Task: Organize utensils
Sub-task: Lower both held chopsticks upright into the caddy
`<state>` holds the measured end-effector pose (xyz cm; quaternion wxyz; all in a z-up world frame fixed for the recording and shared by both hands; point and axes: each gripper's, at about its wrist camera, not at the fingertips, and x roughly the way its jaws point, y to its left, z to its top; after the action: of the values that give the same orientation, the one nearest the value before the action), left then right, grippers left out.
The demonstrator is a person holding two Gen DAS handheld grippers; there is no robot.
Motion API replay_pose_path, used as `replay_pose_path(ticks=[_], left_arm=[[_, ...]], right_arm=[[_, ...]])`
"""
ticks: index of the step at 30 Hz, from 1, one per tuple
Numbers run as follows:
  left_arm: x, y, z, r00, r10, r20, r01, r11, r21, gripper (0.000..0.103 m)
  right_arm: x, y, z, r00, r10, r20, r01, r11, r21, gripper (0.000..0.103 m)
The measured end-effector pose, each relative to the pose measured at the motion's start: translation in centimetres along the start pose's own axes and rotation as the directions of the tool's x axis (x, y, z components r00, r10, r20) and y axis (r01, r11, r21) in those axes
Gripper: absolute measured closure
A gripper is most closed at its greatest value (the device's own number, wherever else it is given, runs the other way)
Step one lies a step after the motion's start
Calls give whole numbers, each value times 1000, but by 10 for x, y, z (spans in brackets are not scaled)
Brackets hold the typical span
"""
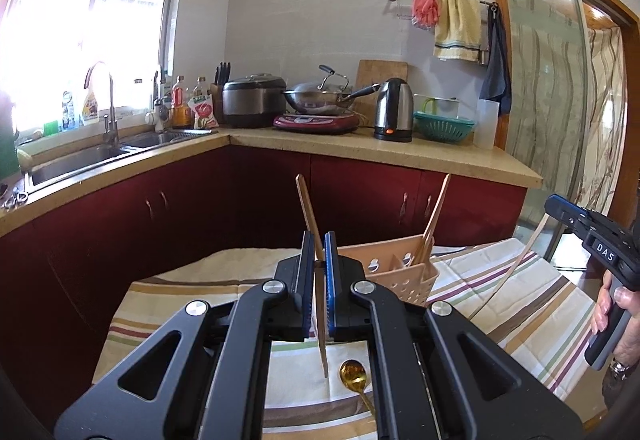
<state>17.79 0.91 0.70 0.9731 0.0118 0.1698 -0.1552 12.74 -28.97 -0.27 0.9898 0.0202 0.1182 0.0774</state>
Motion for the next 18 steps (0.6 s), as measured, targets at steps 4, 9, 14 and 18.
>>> replay_pose_path(ticks=[4, 9, 14, 18], left_arm=[[-9, -4, 16, 999, -22, 25, 22, 1000, 10, 97], [-14, -7, 41, 997, -63, 52, 62, 998, 7, 97], [-15, -13, 67, 993, -66, 94, 62, 997, 42, 97], [-9, -15, 88, 989, -71, 126, 65, 997, 51, 97]], right_arm=[[-5, 3, 13, 1000, 15, 17, -15, 1000, -7, 96], [-8, 5, 40, 998, 45, 50, -45, 999, -12, 96], [-8, 10, 65, 994, 56, 97, -53, 998, -40, 96], [3, 9, 83, 991, 67, 117, -63, 997, -36, 96]])
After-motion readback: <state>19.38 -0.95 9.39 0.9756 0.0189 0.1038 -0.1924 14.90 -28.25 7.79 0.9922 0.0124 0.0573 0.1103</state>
